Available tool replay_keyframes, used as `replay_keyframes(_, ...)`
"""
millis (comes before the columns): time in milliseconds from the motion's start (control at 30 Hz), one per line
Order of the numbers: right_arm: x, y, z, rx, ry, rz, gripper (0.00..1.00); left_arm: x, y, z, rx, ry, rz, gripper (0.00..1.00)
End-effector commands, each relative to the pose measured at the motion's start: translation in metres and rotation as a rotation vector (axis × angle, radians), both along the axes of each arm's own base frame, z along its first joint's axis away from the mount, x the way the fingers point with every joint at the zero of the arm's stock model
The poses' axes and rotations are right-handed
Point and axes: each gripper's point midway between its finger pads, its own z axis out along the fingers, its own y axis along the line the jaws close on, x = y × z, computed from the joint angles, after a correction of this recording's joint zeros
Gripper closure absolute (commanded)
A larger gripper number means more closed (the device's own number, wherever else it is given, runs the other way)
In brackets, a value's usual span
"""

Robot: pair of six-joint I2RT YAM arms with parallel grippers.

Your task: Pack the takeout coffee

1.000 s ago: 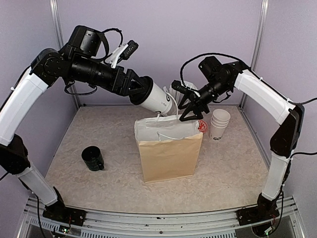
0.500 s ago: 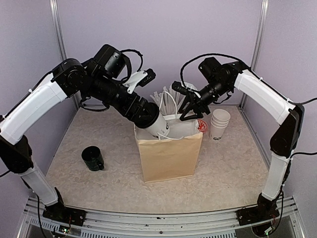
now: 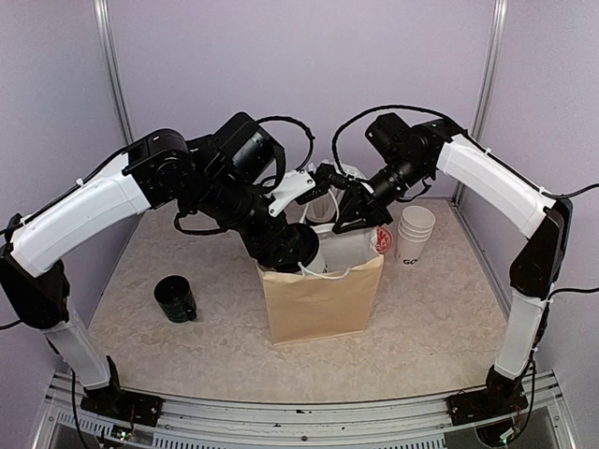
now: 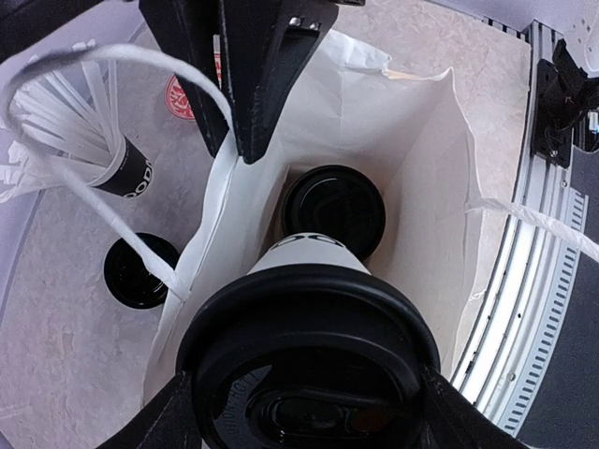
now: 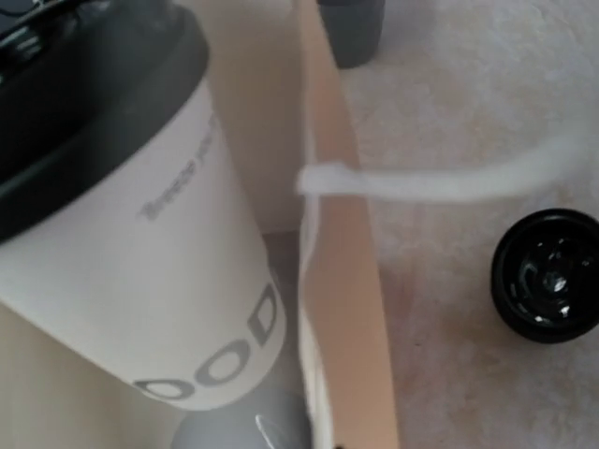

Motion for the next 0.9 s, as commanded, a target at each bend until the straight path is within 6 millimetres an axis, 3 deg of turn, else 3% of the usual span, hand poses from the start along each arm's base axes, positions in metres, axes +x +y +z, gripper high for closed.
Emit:
replay_keyframes(0, -0.022, 0.002, 0.004, 0.008, 0.002, 0.053, 0.89, -0.008, -0.003, -0.001, 0.03, -0.056, -0.06, 0.41)
replay_keyframes(200, -0.047, 0.003, 0.01, 0.033, -0.028, 0.103, 0.99, -0.033, -0.008, 0.001, 0.072, -0.132, -0.097, 0.39)
replay_keyframes(400, -0.076, 0.001, 0.016, 0.076, -0.054, 0.173, 1.0, -0.056, -0.004, -0.004, 0.106, -0.136, -0.102, 0.38)
replay_keyframes(633, -0.084, 0.0, 0.01, 0.078, -0.035, 0.169, 1.0, -0.079, -0.004, -0.007, 0.13, -0.129, -0.089, 0.38)
replay_keyframes(867, -0.084, 0.002, 0.013, 0.082, -0.029, 0.132, 1.0, -0.087, 0.0, -0.029, 0.236, -0.132, -0.065, 0.38)
